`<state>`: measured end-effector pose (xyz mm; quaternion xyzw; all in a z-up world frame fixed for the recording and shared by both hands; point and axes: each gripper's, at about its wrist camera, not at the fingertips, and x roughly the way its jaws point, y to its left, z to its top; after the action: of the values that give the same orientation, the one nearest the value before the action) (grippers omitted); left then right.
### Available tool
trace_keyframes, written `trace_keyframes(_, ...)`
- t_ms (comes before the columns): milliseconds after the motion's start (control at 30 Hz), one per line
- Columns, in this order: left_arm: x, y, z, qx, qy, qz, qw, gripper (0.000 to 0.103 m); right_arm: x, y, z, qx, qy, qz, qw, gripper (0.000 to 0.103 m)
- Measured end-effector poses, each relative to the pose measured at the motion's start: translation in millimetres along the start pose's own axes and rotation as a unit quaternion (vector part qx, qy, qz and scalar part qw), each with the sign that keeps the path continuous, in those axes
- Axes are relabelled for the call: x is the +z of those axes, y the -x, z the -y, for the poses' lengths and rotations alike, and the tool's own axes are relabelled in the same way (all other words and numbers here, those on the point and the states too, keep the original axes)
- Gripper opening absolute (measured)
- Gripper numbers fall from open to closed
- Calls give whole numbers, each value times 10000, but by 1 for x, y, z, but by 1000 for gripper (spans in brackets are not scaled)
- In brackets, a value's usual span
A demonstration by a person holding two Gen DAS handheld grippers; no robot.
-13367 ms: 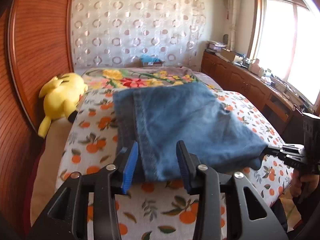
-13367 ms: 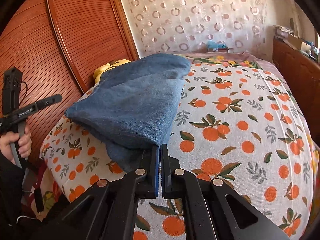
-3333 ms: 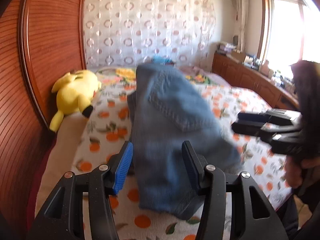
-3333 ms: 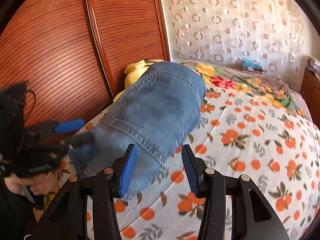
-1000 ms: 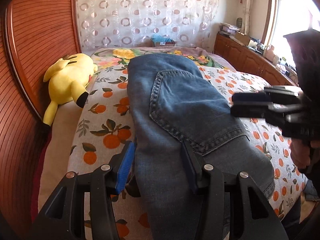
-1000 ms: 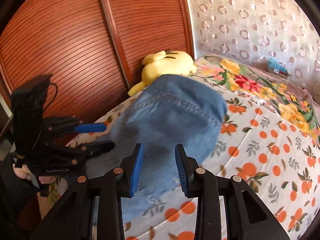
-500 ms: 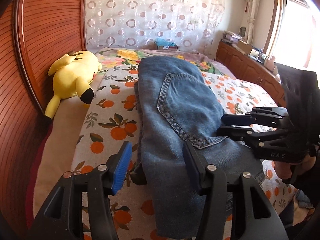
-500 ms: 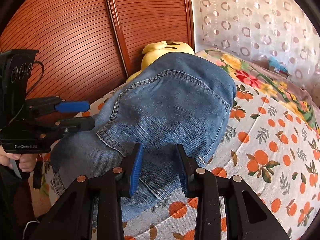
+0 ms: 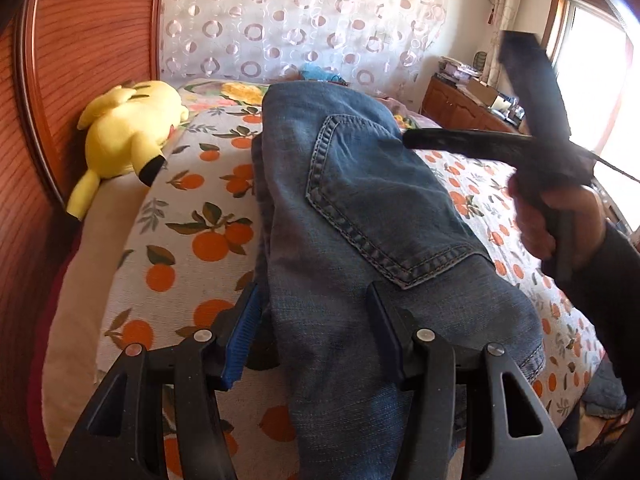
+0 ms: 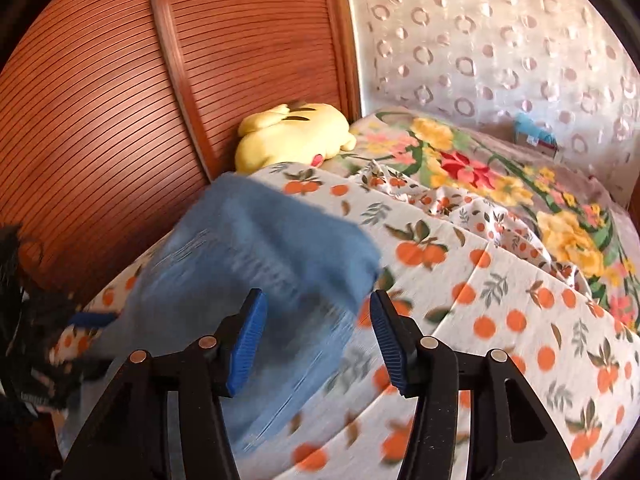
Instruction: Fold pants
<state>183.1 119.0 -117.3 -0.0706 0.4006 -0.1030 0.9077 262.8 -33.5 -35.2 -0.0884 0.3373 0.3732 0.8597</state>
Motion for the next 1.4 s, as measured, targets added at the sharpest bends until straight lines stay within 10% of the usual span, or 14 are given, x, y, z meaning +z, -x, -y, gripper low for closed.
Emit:
trace_keyframes(467, 7, -7, -2, -382, 190, -161, 9990, 55, 15, -64, 40, 742, -548, -517, 9944, 56)
trace_keyframes(833, 10, -16, -17, -354, 449, -184, 9982, 75, 12, -64, 35, 655, -422, -485, 9958, 52)
trace_keyframes(1133, 12, -18, -13, -987, 430, -371, 9935, 37, 8, -58, 33, 702, -463, -429, 9955, 42)
trace_keyframes(1400, 13, -5, 8, -807, 39, -156, 9966, 19, 8, -37, 22, 616, -312, -111, 9976, 19)
